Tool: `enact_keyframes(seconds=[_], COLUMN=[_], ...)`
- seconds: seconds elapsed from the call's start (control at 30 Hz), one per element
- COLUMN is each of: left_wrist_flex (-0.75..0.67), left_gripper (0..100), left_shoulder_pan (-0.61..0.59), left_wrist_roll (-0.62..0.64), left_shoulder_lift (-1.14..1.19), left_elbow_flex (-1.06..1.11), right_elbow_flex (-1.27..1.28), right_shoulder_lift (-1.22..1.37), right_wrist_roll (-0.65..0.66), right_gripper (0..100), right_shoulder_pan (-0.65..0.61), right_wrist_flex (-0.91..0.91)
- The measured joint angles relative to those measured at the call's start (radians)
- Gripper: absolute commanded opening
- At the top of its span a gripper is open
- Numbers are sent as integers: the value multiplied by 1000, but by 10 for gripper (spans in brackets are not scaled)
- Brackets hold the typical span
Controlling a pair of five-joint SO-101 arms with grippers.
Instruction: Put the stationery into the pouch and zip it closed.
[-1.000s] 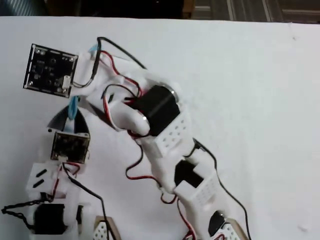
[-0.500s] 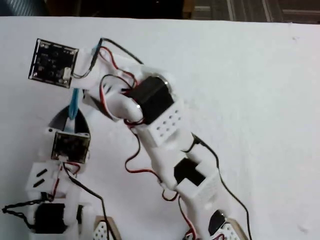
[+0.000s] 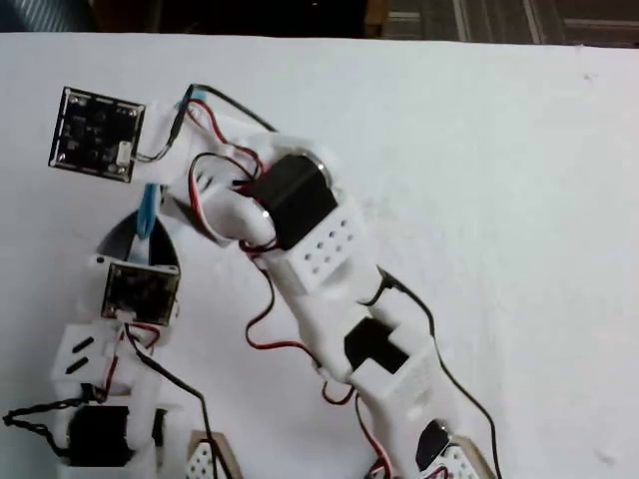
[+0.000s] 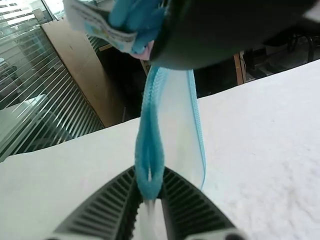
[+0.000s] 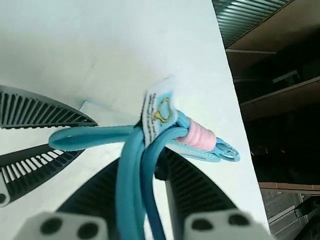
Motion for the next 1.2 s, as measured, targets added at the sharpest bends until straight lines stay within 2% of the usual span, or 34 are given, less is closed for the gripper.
enact_keyframes(seconds=[0.27,0.47,1.2], left_wrist_flex=[0,0,0], left_gripper=[24,24,24], left_shoulder_pan=[0,0,0], left_wrist_roll=[0,0,0], left_shoulder_lift=[0,0,0], left_elbow_flex=[0,0,0], right_elbow_flex=[0,0,0], right_shoulder_lift=[-31,-31,-31], right_wrist_roll=[-3,-68,-81], right_gripper=[33,152,149], right_shoulder_pan=[0,-17,-49], right_wrist_flex=[0,0,0])
